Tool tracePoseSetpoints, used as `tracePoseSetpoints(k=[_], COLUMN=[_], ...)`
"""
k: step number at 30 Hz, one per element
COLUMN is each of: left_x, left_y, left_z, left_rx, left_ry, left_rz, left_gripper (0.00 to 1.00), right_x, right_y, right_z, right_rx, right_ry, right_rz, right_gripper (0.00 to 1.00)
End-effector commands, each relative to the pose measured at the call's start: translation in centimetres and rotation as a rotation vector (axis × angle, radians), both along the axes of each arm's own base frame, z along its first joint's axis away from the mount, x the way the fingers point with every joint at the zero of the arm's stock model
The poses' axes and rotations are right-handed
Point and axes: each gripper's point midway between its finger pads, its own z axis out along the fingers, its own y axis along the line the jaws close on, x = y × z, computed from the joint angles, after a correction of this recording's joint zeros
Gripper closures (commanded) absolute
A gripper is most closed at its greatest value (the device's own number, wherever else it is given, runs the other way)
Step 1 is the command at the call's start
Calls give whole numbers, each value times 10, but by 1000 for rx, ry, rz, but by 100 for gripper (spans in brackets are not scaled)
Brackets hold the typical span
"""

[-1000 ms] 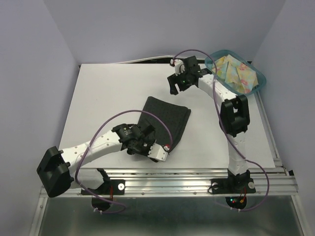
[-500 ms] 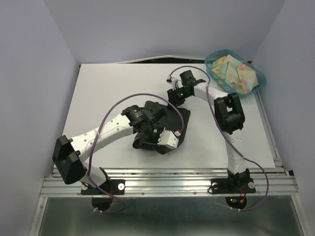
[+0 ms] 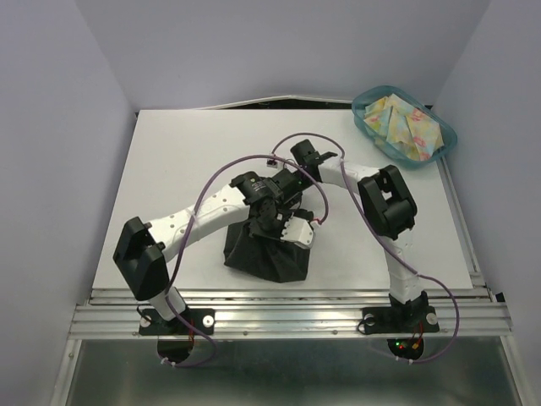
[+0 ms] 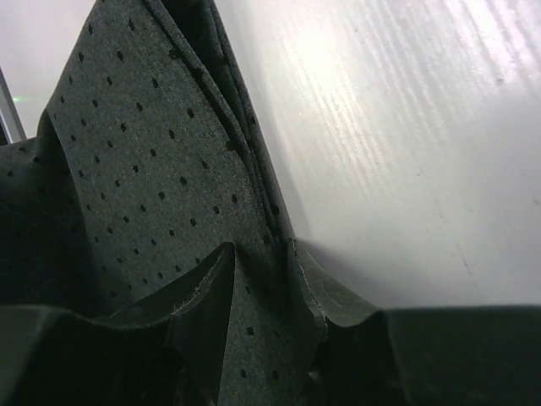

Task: Fold and stack the skirts
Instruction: Fold the skirt

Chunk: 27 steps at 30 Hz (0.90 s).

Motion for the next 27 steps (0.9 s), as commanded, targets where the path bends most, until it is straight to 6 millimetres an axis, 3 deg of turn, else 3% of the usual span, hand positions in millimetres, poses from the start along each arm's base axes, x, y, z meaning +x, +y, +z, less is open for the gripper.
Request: tracePoseSetpoints(k=[1,17,21,24,27], left_x=[32,111,121,124,125], left_y=[-15,-19,-22,-27,-24], left_z=[16,-14,-13,6,32], left_rx=[-34,-78,-105,-165,-208], left_ry=[-99,-206,-256,-292,-341], left_rz=[-3,104,133,151,178], left_gripper=[94,86,69,62,31], right_x=[-20,-34,-32,-29,-22], right_y=[5,9,9,9,8], right_z=[5,0,0,-1,0], right_rx=[6,30,26,17,-6], right_ry=[23,67,63,52,22], right_rz=[38,67,65,58,42], right_gripper=[63,62,62,60,60])
